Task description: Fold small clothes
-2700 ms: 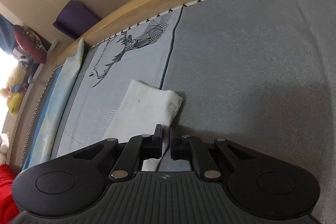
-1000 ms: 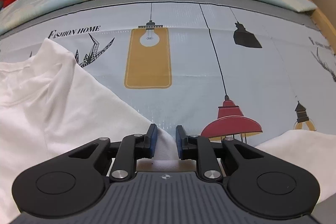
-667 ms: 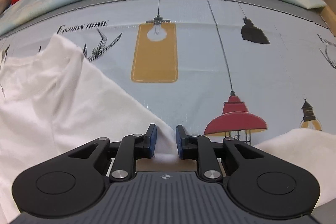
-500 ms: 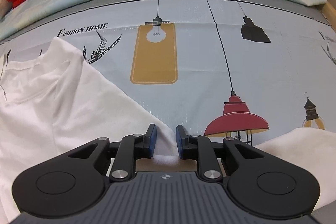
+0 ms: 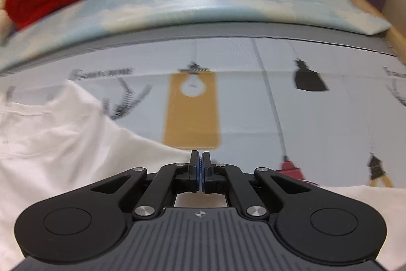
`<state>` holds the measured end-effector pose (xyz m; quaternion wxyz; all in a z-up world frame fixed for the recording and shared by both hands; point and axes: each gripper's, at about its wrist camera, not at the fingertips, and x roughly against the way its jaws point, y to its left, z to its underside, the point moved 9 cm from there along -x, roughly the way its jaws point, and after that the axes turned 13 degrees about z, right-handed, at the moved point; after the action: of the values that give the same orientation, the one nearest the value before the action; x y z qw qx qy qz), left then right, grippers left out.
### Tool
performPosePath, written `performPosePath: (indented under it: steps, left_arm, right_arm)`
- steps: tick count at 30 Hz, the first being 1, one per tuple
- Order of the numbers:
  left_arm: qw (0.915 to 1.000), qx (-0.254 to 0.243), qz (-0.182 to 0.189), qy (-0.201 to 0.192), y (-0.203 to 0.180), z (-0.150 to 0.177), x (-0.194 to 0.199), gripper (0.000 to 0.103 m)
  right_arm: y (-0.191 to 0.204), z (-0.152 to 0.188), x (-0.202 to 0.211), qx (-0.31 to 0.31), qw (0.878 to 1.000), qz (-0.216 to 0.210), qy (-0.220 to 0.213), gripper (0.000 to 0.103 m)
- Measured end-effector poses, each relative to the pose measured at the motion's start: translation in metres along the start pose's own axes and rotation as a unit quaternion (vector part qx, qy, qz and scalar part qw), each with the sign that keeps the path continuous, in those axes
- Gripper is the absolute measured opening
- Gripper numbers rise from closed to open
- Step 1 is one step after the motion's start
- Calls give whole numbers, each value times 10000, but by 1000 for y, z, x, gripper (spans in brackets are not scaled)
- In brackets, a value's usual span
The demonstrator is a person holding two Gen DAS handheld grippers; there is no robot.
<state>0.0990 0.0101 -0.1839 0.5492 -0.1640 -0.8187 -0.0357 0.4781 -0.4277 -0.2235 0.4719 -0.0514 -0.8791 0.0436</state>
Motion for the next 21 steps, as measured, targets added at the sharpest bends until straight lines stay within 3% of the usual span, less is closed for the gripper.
performPosePath:
  steps: [3, 7, 10, 14, 18, 21]
  left_arm:
    - [10000, -19, -8, 7, 0, 0, 0, 17]
    - [10000, -22, -29, 22, 0, 0, 0, 17]
    - [10000, -25, -52, 48, -1, -1, -1, 17]
    - [10000, -20, -69, 43, -2, -1, 0, 17]
    - [10000, 28, -71, 26, -1, 0, 1, 17]
    - [10000, 25, -92, 29, -2, 0, 2, 17]
  right_arm:
    - [-15, -2, 0, -11, 9969, 730, -288, 1]
    - [-54, 1, 20, -841, 9915, 766, -626, 1]
    - [-103, 13, 37, -1696, 9770, 1046, -762, 6]
    - [-172, 46, 50, -2823, 9494, 1258, -556, 33]
    - [-233, 92, 56, -3515, 9155, 1937, -276, 33]
    - [-277, 138, 55, -4319, 8679, 2450, 121, 34]
